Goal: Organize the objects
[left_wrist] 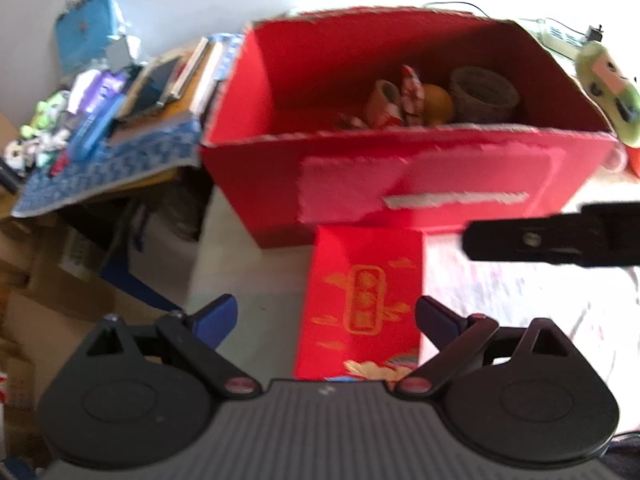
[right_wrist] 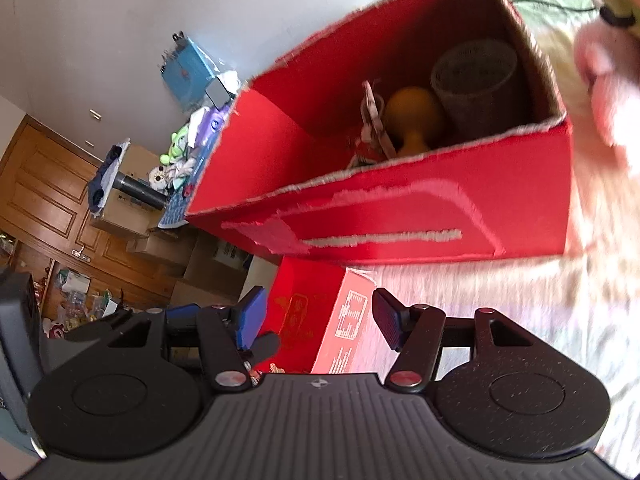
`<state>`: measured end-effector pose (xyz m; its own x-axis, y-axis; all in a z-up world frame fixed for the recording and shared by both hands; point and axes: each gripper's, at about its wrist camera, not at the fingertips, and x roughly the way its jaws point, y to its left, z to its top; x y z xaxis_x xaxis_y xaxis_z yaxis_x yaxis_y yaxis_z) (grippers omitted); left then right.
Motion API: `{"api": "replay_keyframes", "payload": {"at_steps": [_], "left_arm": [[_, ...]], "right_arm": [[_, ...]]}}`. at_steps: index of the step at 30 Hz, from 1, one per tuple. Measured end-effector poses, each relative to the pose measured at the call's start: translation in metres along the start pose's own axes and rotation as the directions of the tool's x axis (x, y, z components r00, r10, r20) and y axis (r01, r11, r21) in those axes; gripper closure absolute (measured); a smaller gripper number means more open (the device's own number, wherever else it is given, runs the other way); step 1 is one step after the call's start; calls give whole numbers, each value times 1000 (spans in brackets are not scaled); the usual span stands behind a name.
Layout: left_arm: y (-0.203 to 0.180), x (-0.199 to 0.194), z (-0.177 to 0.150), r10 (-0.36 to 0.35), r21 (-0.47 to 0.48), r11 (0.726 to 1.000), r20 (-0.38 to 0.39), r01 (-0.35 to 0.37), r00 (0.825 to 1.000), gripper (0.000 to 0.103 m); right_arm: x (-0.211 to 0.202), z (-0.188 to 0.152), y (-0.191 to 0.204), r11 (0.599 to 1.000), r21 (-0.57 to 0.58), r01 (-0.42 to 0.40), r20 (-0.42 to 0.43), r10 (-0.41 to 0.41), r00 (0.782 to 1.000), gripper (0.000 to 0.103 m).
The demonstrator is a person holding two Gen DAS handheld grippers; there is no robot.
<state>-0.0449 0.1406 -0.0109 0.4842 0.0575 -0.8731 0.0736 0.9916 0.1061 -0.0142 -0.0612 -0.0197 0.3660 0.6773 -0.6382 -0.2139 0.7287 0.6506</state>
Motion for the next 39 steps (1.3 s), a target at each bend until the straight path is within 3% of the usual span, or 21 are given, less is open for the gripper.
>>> {"api": "replay_keyframes", "payload": {"at_steps": [7,17,27,33,39], "left_arm": [[-9,19,-5,-48,28,998,-34,49,998,3],[-4,44,-5,-131,-3,991,-91,131,987,20],[-5,47,-4,-174,-23,985,-108,172,979,24],[-6,39,-8,-150,-25,989,-104,148,983,24],[2,13,-12,-134,-47,990,-64,131,989,25]], "right_arm": [[19,-4,2,1000,9,12,-59,-12,998,41],[38,-3,-3,998,63,28,-113,-21,993,41],[45,-2,-10,996,94,7,-180,10,984,47],[43,-1,-7,998,55,-3,-214,15,977,55],[35,-1,4,998,-18,-68,-230,62,971,59]]}}
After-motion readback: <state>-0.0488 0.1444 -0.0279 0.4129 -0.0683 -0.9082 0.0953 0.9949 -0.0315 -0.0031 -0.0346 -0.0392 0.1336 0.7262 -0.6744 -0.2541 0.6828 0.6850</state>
